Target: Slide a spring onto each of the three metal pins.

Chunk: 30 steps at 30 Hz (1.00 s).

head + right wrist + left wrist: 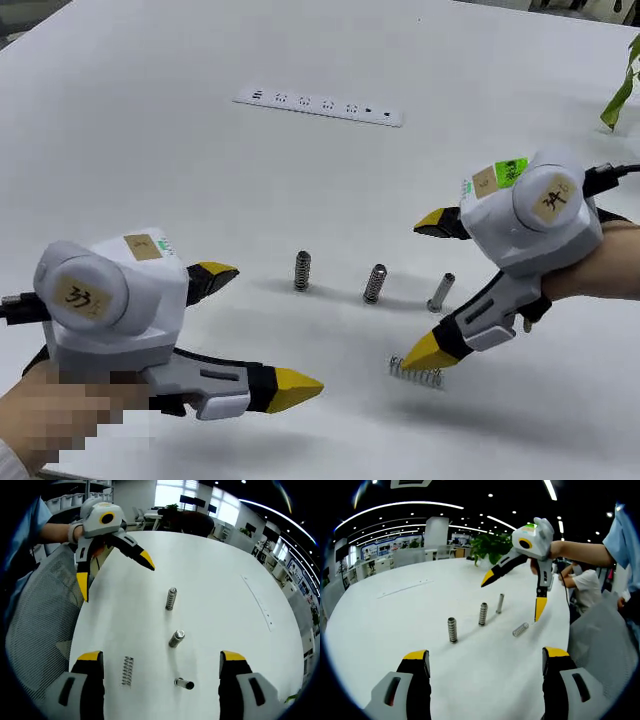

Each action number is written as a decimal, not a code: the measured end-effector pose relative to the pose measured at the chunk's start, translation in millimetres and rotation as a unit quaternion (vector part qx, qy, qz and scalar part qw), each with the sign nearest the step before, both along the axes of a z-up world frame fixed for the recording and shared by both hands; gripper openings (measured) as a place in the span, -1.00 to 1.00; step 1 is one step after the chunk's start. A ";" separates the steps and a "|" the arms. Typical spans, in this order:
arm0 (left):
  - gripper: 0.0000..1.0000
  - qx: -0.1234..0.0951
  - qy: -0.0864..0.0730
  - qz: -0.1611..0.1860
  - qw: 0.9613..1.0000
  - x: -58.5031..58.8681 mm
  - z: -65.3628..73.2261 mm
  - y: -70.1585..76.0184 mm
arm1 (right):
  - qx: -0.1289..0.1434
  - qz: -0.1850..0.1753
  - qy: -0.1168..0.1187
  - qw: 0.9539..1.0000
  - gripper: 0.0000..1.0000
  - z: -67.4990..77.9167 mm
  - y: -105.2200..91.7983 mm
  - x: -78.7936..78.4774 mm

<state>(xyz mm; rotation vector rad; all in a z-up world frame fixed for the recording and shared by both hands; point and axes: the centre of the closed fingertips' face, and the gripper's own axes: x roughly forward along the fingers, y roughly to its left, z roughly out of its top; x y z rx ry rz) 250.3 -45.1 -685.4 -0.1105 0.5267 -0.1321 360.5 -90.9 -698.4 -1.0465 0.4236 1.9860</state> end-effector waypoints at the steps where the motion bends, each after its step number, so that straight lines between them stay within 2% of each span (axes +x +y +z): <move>1: 0.90 0.000 0.001 0.000 1.000 -0.1 -0.3 0.2 | 0.004 -0.006 0.001 1.000 0.95 0.4 -2.4 2.2; 8: 0.89 0.003 0.005 -0.002 1.000 -1.1 -2.3 3.4 | 0.019 -0.043 0.012 0.999 0.94 4.9 -18.9 9.6; 17: 0.89 0.009 0.011 -0.008 1.000 -1.5 -2.2 5.6 | 0.037 -0.088 0.024 0.995 0.94 8.9 -42.0 22.1; 30: 0.88 0.013 0.022 -0.020 0.999 -0.5 -6.3 -1.9 | 0.044 -0.126 0.043 0.990 0.94 3.0 -73.9 19.1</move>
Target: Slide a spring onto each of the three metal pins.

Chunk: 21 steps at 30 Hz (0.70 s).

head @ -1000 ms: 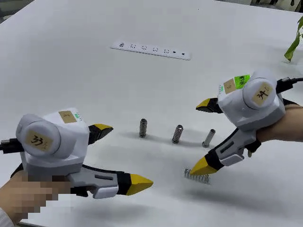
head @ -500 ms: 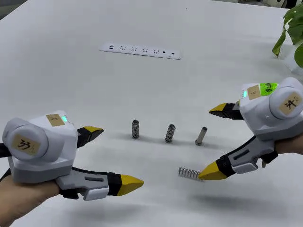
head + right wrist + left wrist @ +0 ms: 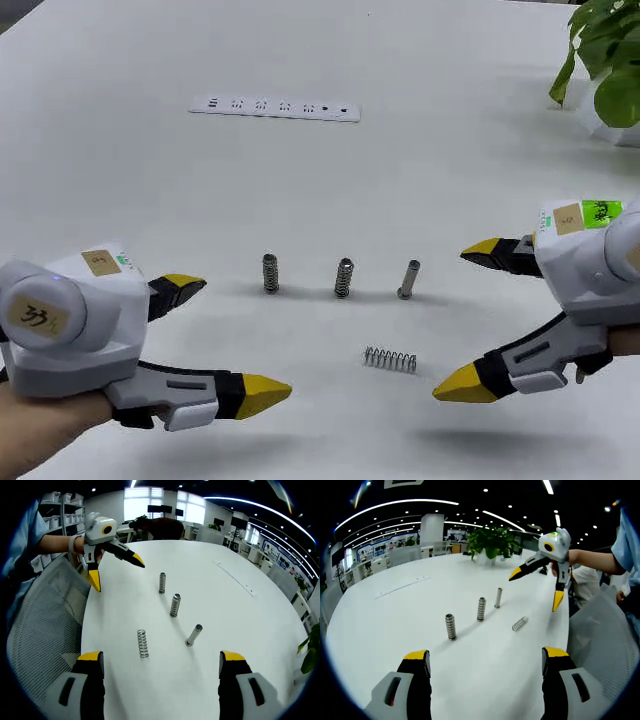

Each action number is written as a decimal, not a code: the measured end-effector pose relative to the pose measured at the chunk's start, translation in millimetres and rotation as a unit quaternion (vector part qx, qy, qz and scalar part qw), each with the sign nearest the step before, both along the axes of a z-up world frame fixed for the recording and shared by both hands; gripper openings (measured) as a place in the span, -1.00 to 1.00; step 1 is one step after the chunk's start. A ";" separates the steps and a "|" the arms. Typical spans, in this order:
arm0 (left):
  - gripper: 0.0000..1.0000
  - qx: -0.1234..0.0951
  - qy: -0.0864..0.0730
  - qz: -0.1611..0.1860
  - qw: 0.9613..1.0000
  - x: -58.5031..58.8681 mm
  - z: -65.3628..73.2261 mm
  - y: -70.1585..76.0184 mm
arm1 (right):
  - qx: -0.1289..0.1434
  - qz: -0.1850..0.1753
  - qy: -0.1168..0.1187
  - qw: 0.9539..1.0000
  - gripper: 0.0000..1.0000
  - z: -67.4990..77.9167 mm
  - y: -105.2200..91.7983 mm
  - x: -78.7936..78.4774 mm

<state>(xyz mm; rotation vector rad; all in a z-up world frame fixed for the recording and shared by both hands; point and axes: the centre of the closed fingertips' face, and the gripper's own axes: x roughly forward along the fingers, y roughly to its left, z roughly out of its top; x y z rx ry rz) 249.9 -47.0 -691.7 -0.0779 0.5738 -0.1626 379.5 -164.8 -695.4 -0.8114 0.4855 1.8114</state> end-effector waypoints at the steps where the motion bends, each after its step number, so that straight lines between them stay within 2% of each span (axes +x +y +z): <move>1: 0.88 0.000 0.001 -0.001 1.000 0.3 -0.3 -1.0 | 0.002 -0.002 0.000 1.000 0.94 0.0 -2.4 -0.4; 10: 0.88 0.001 0.006 -0.008 1.000 1.2 -4.8 -5.3 | 0.005 -0.017 0.005 1.000 0.94 -2.7 -14.4 -1.7; 21: 0.85 0.007 0.010 -0.035 0.999 9.4 -8.4 -16.5 | 0.006 -0.024 0.009 1.000 0.93 -1.1 -20.4 -5.0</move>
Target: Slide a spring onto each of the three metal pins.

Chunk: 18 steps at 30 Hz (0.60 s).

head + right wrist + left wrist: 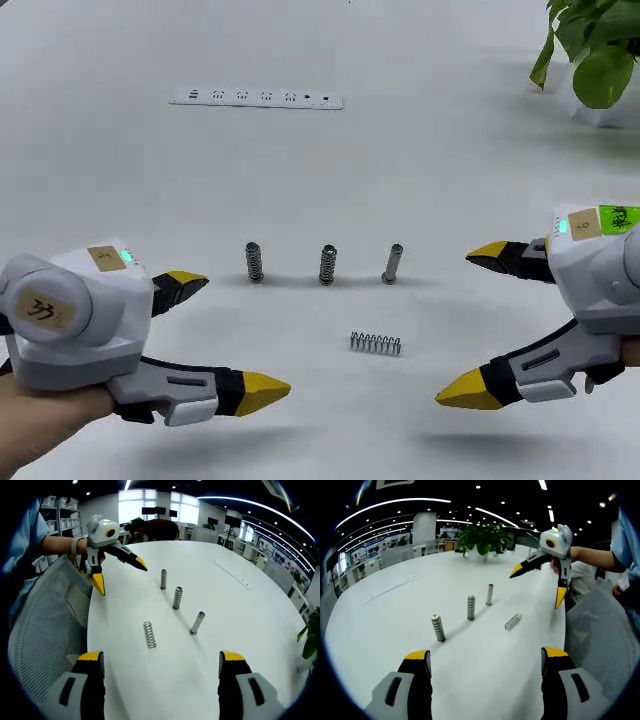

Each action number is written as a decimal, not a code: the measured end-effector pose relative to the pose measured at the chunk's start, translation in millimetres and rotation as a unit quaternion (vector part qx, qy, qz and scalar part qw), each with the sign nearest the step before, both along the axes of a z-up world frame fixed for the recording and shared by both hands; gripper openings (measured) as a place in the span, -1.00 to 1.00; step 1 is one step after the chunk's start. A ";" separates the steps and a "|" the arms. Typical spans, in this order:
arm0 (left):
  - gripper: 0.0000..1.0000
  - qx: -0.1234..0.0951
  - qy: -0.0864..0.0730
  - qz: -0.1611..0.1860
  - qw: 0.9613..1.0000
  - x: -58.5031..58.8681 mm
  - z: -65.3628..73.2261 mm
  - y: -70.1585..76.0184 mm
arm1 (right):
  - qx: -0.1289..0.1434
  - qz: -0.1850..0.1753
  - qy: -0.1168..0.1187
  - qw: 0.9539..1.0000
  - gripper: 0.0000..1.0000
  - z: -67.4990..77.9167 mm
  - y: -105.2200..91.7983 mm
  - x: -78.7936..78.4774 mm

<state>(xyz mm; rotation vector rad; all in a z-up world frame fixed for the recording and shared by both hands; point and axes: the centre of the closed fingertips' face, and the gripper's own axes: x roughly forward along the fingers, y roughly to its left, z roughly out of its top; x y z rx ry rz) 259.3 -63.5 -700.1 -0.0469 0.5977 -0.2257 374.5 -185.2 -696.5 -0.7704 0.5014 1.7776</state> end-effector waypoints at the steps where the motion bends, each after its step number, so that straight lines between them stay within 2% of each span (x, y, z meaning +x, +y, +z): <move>1: 0.84 0.001 0.000 -0.003 1.000 1.0 -0.1 -1.3 | 0.000 0.001 0.000 1.000 0.92 0.2 -0.1 -0.7; 8: 0.68 0.016 0.007 -0.041 0.999 9.9 -3.4 -15.8 | 0.000 0.000 0.000 1.000 0.92 0.5 -1.9 -1.0; 10: 0.59 0.028 0.012 -0.056 0.998 12.7 -5.2 -18.5 | 0.000 0.000 0.000 1.000 0.92 0.6 -2.7 -0.8; 12: 0.55 0.024 0.010 -0.063 0.998 16.9 -4.8 -22.5 | -0.002 0.000 0.000 1.000 0.92 0.5 -3.6 -0.7; 14: 0.47 0.033 0.013 -0.075 0.997 21.3 -5.2 -25.7 | -0.003 0.000 -0.001 1.000 0.92 0.2 -4.7 -0.4; 18: 0.38 0.034 0.013 -0.097 0.995 31.8 -3.9 -34.6 | -0.003 -0.001 -0.001 1.000 0.91 0.5 -6.5 0.6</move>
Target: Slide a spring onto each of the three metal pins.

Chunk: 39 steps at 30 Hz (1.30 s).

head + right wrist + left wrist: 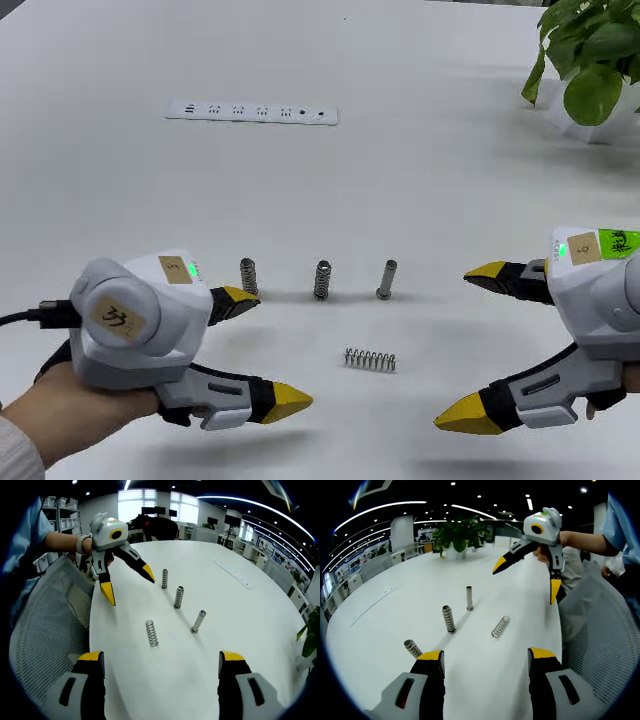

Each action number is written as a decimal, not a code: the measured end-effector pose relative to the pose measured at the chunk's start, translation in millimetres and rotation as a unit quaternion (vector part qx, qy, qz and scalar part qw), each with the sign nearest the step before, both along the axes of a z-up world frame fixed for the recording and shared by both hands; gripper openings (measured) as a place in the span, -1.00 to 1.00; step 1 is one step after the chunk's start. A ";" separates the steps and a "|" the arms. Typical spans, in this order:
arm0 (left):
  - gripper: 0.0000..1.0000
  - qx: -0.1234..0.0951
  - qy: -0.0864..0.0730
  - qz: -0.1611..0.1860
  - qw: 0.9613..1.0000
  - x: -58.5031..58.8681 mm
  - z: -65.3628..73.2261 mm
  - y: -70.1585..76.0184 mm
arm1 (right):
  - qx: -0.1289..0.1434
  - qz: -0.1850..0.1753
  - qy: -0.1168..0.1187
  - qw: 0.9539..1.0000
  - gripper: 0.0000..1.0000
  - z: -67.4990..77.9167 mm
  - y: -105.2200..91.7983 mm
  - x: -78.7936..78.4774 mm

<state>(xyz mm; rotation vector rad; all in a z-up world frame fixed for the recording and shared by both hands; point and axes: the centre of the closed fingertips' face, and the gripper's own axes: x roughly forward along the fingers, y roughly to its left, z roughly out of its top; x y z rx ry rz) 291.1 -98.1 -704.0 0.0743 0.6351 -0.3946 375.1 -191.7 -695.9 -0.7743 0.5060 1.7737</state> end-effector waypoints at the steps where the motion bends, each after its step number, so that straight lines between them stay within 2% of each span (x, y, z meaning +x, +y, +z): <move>1: 0.35 0.002 0.002 -0.005 1.000 1.7 -0.7 -1.2 | 0.000 -0.001 0.000 1.000 0.91 0.0 -0.3 0.1; 11: 0.07 0.010 0.010 -0.052 0.999 23.1 -7.9 -20.9 | 0.000 -0.007 0.001 1.000 0.91 0.8 -7.4 1.8; 15: -0.13 0.008 0.010 -0.063 0.998 29.7 -10.4 -27.6 | 0.001 -0.013 0.001 1.000 0.91 1.7 -10.5 2.8; 25: -0.39 0.016 0.017 -0.095 0.995 36.7 -23.7 -39.4 | 0.000 -0.023 0.005 1.000 0.91 0.3 -17.0 0.9; 39: -0.60 0.031 0.017 -0.115 0.993 42.6 -38.7 -42.2 | 0.002 -0.035 0.010 0.999 0.91 0.8 -22.7 -1.3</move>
